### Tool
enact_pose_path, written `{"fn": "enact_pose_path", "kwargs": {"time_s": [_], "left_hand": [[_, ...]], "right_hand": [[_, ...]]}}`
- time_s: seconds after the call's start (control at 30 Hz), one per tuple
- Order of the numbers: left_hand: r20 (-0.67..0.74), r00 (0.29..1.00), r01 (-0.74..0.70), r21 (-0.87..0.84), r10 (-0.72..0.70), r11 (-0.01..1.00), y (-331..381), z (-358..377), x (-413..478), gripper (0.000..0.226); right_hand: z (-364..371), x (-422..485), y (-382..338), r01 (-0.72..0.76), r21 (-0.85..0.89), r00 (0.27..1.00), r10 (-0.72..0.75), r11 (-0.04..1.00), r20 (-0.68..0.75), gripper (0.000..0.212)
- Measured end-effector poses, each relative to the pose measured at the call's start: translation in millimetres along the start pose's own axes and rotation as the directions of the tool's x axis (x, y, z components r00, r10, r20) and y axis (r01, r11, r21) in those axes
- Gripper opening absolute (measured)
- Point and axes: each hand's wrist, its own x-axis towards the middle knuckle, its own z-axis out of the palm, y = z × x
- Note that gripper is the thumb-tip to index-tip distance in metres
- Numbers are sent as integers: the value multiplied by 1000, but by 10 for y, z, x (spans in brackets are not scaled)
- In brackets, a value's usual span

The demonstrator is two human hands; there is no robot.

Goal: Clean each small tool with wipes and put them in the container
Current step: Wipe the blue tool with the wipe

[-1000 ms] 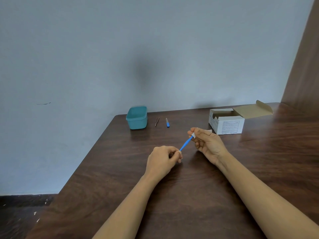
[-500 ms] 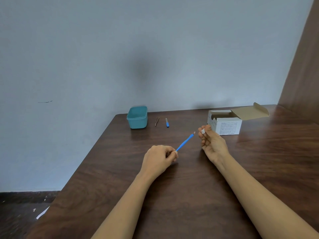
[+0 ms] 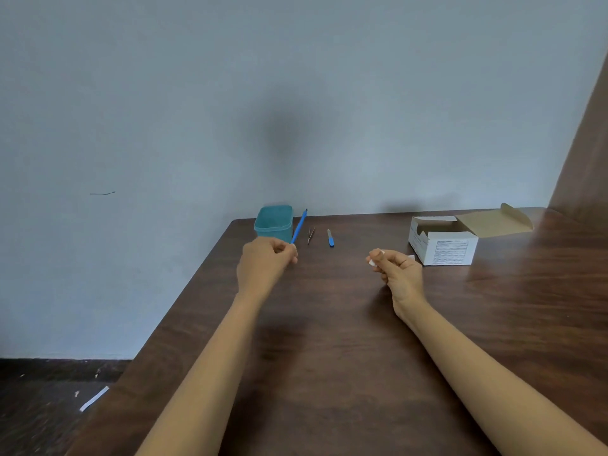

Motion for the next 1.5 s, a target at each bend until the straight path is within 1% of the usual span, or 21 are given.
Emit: {"fn": "enact_pose_path", "kwargs": {"time_s": [0.07,0.13,0.3,0.4,0.47,0.63,0.73,0.8,0.9,0.93,1.1,1.13,1.23,1.27,1.33,1.4,1.43,1.5], "left_hand": [[-8,999,42,104,-41,994,4,-93,153,19],[-19,996,84,160,-82,983,15,-163,294,16],[-63,989,142,210,-131,967,-10,-208,632,8],[-80,986,160,240,-145,957,-46,-178,849,10],[-83,985,167,273,-150,947,-68,-151,986,13],[-57,990,141,410,-129,901,-96,-87,1320,16],[-1,989,127,501,-146,856,-60,-28,1478,10],[42,985,118,535,-166,836,-31,9,1571,10],[79,977,113,599,-199,793,-4,79,1712,24],[92,973,110,623,-212,774,2,103,1742,25],[150,950,81,731,-275,678,1,251,1857,14],[158,947,72,743,-280,665,-3,271,1885,16],[182,945,24,791,-272,611,-50,333,1983,31],[190,944,6,809,-271,588,-61,348,1996,32],[211,940,-28,830,-267,558,-94,384,2028,22],[194,945,-21,838,-263,545,-113,420,2050,7],[176,949,-5,839,-262,545,-112,425,2055,5],[149,951,27,834,-273,551,-113,425,2077,19]], "right_hand": [[54,41,26,22,-3,1000,-22,1000,11,8],[113,88,51,25,-13,1000,-24,1000,19,9],[276,245,129,38,-64,999,-36,997,30,17],[370,347,170,69,-117,997,-66,991,29,19],[418,406,197,84,-112,996,-80,990,34,22],[469,549,256,80,-136,996,-73,987,56,31],[478,624,302,73,-156,994,-60,985,87,34],[483,646,324,69,-179,993,-49,981,110,34],[478,670,353,64,-201,991,-39,978,126,33],[474,673,357,66,-199,991,-41,978,127,33],[465,671,346,72,-198,991,-48,978,124,32],[466,666,337,73,-202,991,-48,977,125,33],[467,656,326,77,-220,991,-50,973,127,38],[468,656,326,75,-224,991,-48,972,126,38],[469,655,324,75,-229,991,-48,971,123,38],[472,654,322,84,-224,991,-58,971,118,39],[474,654,321,86,-214,991,-63,973,114,39],[471,657,321,90,-191,993,-72,977,96,38]]}}
